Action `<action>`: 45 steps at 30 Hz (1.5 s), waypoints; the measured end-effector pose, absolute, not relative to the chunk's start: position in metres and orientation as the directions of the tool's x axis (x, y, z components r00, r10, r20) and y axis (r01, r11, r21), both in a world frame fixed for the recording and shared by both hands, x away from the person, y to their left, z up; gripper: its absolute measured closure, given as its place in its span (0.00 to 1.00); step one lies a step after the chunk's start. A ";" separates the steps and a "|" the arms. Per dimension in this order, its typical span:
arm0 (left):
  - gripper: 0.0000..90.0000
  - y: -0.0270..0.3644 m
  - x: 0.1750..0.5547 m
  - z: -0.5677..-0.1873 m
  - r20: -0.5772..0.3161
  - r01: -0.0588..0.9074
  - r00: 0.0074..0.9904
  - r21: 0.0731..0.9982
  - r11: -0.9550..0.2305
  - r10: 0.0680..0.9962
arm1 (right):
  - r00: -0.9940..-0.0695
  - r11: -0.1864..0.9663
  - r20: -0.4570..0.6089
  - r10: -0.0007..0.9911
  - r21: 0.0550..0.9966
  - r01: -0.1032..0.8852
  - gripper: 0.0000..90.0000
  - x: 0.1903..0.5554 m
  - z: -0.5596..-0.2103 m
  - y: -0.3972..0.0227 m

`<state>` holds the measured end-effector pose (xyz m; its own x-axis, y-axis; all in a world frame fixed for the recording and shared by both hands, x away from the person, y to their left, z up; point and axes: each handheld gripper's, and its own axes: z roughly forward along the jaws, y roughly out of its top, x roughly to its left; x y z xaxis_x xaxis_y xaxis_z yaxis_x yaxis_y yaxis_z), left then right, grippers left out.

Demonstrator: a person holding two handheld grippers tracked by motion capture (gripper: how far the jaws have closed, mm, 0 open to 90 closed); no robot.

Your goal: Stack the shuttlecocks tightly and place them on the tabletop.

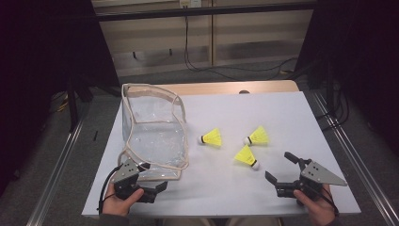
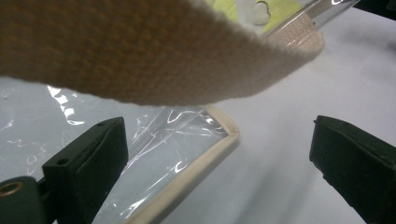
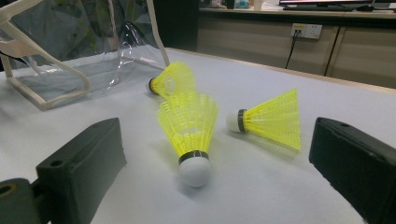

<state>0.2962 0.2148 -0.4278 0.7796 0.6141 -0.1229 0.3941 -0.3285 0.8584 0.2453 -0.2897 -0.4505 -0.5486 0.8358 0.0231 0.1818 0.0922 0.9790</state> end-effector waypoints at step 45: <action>0.05 0.218 0.300 -0.430 -0.129 0.400 0.781 0.855 -0.331 0.611 | -0.470 0.089 0.043 0.882 0.963 0.254 0.03 0.278 -0.440 -0.300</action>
<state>0.2998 0.2182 -0.4296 0.7811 0.6109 -0.1293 0.4000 -0.3306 0.8548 0.2775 -0.2996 -0.4402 -0.4696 0.8818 0.0428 0.2540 0.0886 0.9631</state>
